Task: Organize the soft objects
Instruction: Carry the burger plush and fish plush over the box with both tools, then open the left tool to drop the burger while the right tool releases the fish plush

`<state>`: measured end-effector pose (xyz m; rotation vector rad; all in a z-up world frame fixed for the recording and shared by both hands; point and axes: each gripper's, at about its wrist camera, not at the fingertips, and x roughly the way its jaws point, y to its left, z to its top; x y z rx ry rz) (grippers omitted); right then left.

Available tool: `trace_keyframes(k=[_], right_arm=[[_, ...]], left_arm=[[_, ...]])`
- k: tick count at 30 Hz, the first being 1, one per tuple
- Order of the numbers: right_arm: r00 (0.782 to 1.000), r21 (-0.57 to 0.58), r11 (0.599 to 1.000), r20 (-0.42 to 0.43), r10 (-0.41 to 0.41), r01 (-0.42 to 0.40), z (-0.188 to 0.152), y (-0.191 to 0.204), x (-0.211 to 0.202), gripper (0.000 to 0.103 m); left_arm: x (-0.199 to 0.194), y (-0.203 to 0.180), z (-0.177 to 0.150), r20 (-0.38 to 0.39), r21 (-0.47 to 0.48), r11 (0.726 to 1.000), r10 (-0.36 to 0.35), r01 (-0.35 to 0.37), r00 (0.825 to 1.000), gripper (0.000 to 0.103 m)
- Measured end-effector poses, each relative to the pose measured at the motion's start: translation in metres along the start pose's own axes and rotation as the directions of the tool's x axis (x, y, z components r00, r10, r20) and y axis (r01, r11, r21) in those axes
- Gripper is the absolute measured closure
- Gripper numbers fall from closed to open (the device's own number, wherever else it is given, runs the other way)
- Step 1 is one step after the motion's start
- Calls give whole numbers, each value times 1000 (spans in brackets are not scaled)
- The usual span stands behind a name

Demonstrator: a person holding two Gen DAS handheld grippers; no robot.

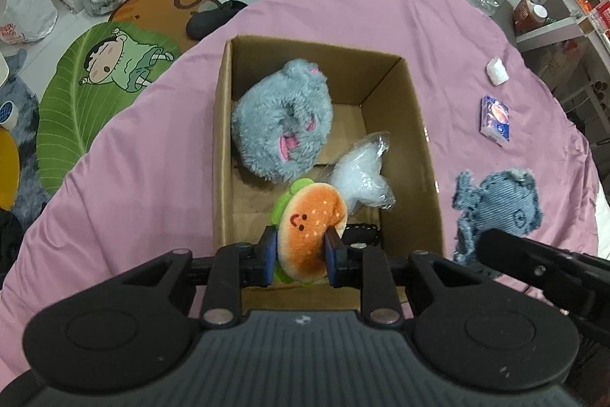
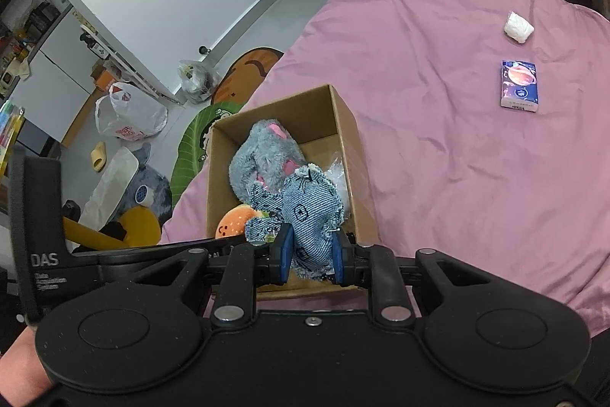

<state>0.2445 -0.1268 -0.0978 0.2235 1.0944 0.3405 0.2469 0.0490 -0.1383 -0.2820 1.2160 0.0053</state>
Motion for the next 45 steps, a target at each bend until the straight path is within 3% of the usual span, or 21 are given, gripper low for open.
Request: trace_keyframes(k=[7,10,15,30,33,35,37,42,45], right_arm=[[1000,0,1000,-2,7,-7,0,-1,4,81],[1000,6,1000,-15,24,-24,0,1,8,81],[999,7,999,-24,46,-46,4,7,14,80],[992,-13,994,-63,107,-108,14,28,42,80],[989,-9,993,-87,119,-120,15,29,49,70],[988,10,992,-92,124,-124,14,26,50,48],[990,6,993,-79,119,-119,14,23,46,42],[990,10,993,-71,120,-119,15,12,33,40],[992,0,993,-58,115,-115,17,8,23,31]], left_arm=[[7,3,0,-18,-14,1000,14,-15,1000,77],[6,7,2,-49,-35,999,4,-5,999,69],[-10,14,5,-21,-55,998,-17,16,1000,59],[-47,46,10,44,-116,993,33,-28,998,56],[-50,49,8,46,-128,991,40,-34,998,55],[-52,50,8,44,-130,991,38,-32,998,54],[-53,49,7,41,-130,991,34,-28,999,51],[-57,39,8,39,-115,993,37,-33,999,33],[-61,31,8,51,-105,994,42,-36,998,28]])
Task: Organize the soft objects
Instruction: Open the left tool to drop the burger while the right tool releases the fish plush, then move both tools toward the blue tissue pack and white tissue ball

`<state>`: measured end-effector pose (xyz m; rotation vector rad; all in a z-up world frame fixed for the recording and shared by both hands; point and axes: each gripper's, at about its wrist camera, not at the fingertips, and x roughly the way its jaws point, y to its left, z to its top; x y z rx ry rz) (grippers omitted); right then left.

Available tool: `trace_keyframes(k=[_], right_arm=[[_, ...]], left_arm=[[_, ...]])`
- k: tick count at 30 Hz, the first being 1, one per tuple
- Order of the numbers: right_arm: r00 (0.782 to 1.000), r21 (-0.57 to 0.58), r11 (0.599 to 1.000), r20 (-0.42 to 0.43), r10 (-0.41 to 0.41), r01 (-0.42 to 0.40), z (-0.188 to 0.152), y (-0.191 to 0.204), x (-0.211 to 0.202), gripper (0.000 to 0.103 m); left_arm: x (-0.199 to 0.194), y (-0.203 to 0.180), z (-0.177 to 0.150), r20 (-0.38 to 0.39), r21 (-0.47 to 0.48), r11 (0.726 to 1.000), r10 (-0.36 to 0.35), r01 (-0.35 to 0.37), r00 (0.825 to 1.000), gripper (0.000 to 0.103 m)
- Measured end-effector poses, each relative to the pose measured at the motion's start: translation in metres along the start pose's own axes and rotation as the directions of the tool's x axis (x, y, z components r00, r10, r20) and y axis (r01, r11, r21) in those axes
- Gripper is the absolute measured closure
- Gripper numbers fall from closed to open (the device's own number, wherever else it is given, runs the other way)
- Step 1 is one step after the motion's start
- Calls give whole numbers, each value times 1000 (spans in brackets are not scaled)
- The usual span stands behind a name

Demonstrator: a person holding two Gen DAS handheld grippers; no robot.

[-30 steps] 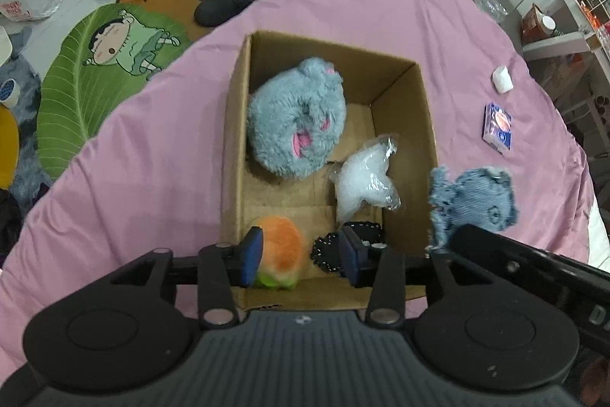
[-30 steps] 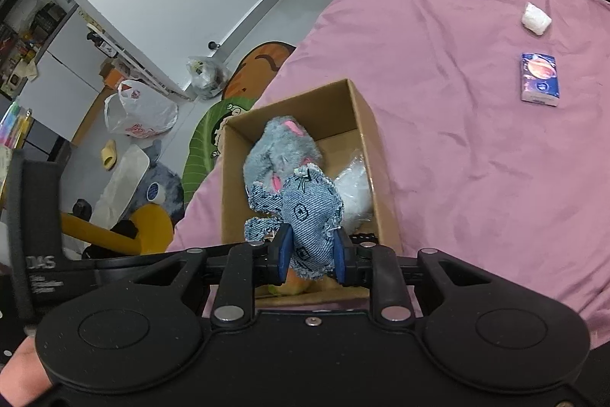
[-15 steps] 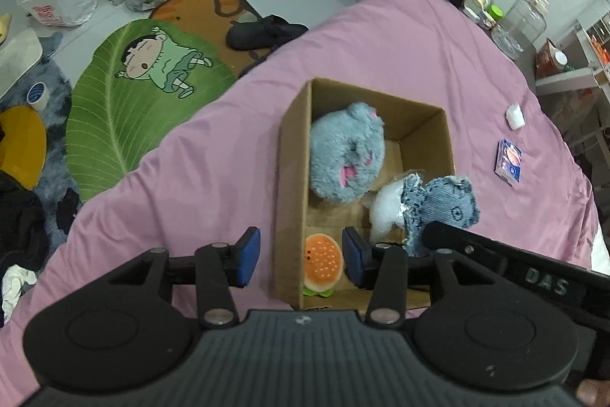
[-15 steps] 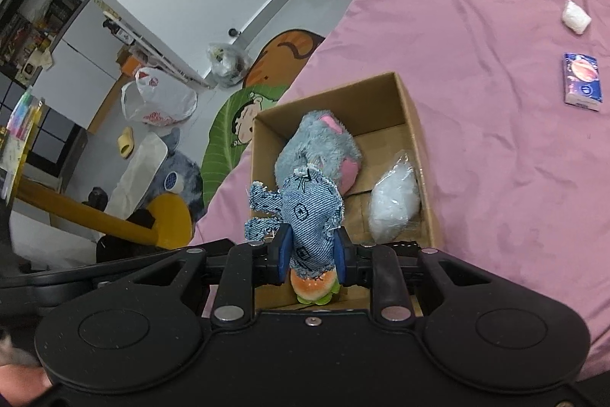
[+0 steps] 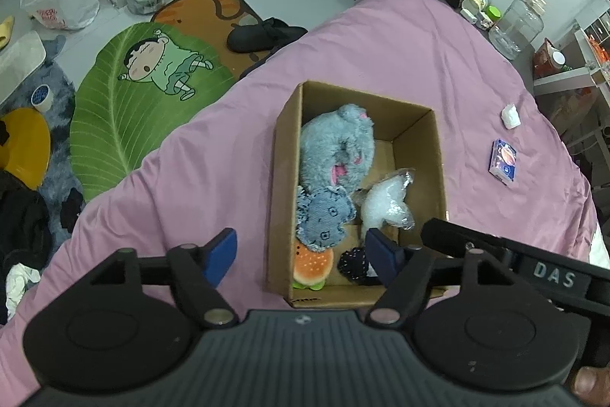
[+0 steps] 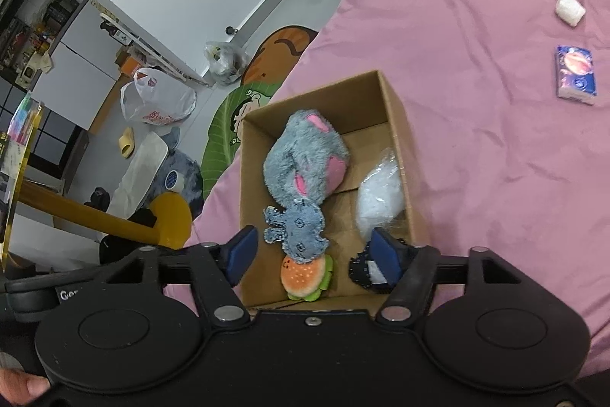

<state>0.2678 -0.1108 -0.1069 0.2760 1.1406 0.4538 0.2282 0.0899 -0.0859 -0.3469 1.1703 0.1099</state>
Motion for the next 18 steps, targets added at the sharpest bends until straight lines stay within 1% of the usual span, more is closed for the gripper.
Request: trace_keyframes(k=[2,4,6,8,10,13,14,18], right_arm=[[1000,-9,1000,12,-4,4,0,-3,-7,27],[1000,-12,1000,18,-6,7,1,-6,-13,26],[1000,-15,1000,23,-7,7,1,-9,-18,24],[999,-15,1000,36,-8,9,1,-12,-24,17],[999,-25,1000,54,-9,11,1,-14,-31,13],[997,-37,999,77,-11,14,3,-17,-38,5],[996,-38,999,87,-9,13,3,-19,-40,3],[996,-41,999,90,-8,11,5,-27,-48,3]], left_arm=[[-3,-3,0,9,5,1000,6,-6,1000,27],[-5,-7,-1,22,9,1000,13,-13,1000,24],[-8,-10,-2,31,9,1000,20,-20,999,19],[-10,-13,-3,40,8,1000,22,-23,999,15],[-13,-16,-4,47,7,1000,25,-25,999,11],[-18,-19,-6,70,3,999,32,-32,997,4],[-20,-20,-6,81,4,999,35,-35,996,0],[-23,-27,-7,80,5,1000,30,-30,996,0]])
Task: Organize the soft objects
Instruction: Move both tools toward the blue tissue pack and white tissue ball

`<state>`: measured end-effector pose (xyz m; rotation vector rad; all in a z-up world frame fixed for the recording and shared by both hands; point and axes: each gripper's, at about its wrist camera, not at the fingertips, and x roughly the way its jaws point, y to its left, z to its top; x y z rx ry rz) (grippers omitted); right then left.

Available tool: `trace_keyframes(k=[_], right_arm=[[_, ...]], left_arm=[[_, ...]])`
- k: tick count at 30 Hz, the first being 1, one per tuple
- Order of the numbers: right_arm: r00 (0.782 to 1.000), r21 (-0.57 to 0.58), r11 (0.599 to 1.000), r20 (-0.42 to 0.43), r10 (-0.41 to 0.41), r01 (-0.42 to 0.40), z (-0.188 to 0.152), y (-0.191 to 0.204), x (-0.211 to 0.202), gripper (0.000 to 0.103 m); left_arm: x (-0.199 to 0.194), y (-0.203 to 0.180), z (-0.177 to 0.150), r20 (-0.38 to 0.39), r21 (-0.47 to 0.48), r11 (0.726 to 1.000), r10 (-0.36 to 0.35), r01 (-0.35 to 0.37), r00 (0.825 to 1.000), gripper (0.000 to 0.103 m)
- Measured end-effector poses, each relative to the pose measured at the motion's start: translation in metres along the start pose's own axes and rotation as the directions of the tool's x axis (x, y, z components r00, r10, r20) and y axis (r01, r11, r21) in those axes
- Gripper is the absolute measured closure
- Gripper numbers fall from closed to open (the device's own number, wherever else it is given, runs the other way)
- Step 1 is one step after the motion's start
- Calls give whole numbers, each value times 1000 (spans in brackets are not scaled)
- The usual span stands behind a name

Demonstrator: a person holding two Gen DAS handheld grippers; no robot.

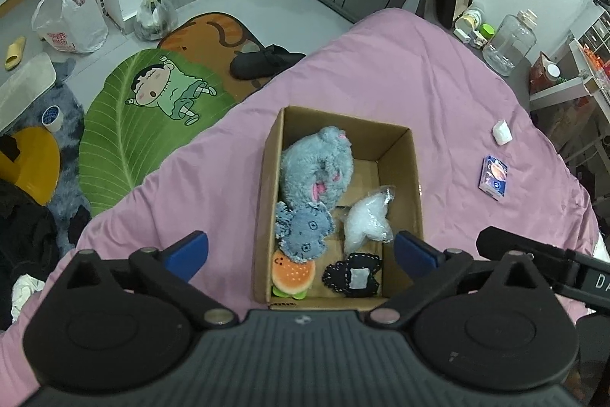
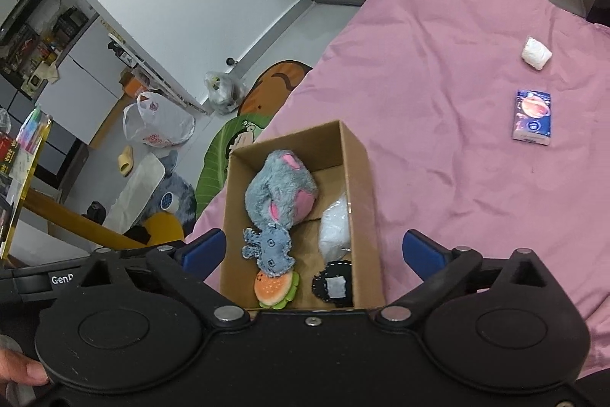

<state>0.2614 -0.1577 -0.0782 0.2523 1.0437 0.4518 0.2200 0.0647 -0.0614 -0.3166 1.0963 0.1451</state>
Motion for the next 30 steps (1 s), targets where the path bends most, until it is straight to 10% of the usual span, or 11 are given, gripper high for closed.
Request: trace_keyframes(k=[30], right_arm=[[994,-16,1000,105,-8,10,-4,-82,-56,0]], left_arm=[[3,-95,-2,44,85,996,-19,16,999,0]])
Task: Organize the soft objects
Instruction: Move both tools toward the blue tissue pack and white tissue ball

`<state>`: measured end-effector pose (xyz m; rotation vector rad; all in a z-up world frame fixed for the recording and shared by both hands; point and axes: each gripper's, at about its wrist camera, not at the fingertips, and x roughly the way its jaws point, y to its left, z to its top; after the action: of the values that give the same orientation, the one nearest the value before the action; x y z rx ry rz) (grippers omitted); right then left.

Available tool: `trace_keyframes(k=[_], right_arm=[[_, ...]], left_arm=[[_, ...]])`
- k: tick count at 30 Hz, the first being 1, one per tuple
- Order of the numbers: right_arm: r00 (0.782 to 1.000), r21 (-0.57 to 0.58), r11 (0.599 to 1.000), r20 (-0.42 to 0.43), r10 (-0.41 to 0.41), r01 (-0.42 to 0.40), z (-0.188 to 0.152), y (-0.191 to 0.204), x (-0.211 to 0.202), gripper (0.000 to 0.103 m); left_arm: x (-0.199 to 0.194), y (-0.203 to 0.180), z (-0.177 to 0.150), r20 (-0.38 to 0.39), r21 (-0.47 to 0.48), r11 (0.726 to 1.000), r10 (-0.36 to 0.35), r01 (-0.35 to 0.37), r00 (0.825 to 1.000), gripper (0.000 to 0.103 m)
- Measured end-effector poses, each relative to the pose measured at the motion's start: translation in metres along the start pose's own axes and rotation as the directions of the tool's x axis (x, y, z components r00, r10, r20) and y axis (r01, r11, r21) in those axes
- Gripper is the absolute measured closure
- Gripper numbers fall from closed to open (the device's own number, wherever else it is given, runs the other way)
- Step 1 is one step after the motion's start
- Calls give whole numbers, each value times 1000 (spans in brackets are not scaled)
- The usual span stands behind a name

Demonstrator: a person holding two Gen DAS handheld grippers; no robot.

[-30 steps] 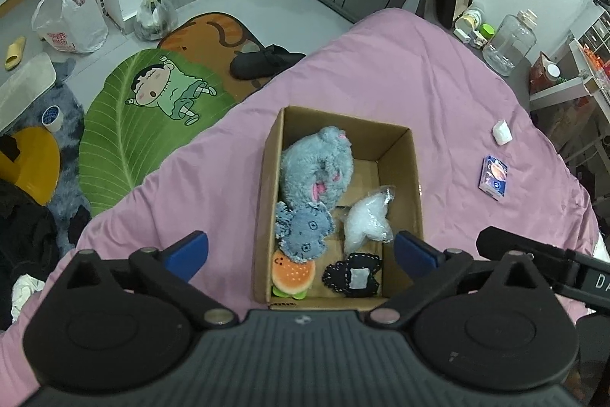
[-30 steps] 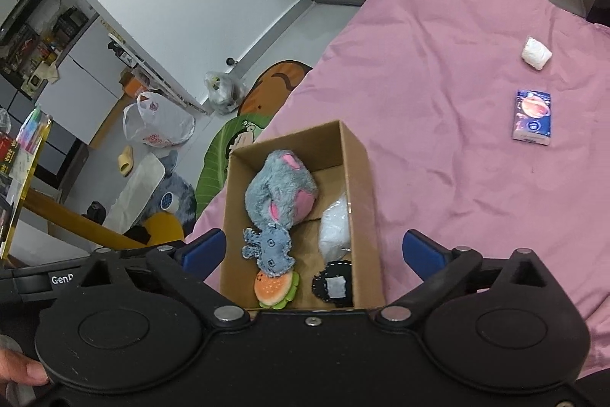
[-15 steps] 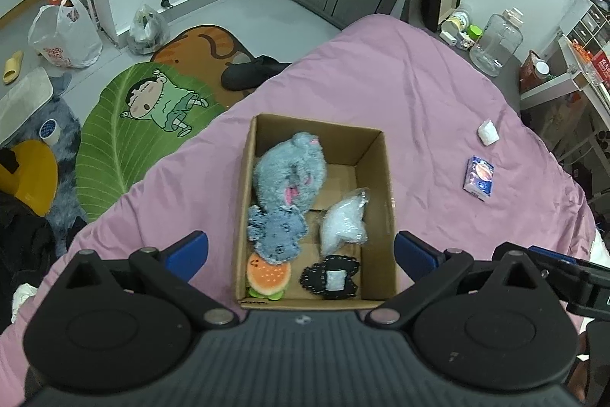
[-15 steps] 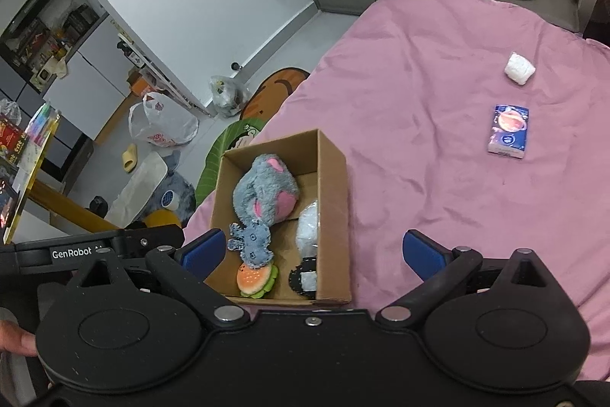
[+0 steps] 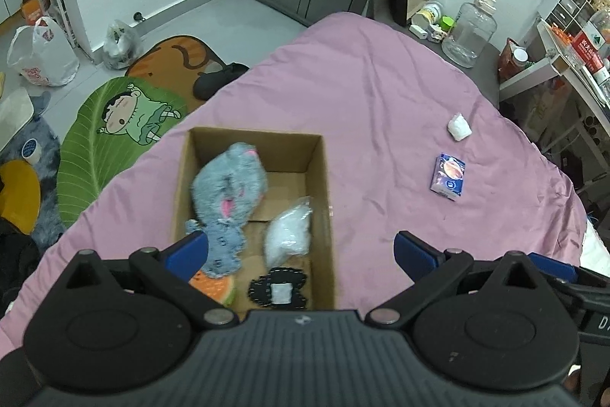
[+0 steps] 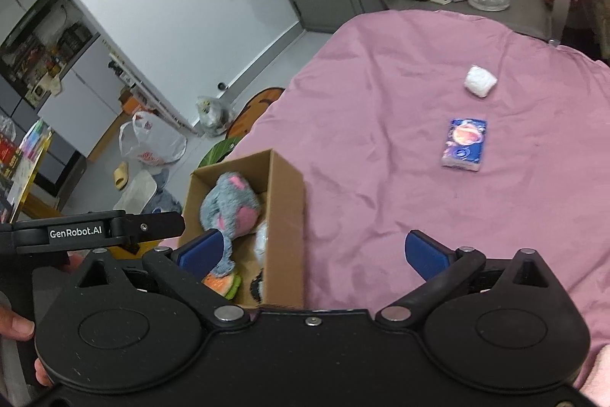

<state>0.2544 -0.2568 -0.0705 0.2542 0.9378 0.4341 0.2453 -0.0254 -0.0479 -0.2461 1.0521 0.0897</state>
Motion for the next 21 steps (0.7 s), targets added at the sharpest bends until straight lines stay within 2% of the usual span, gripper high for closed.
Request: trace_keyframes(k=[11,21], right_arm=[[996,90,995,65,-59,53,12,-64,-11,0],[992,136,989,106,-71,56,23,-115,-12,0]], left_arm=[[18,-51,13,5,34,999,-22,22,1000,0],[46,-94,24,10,54,998,-38,38,999,1]])
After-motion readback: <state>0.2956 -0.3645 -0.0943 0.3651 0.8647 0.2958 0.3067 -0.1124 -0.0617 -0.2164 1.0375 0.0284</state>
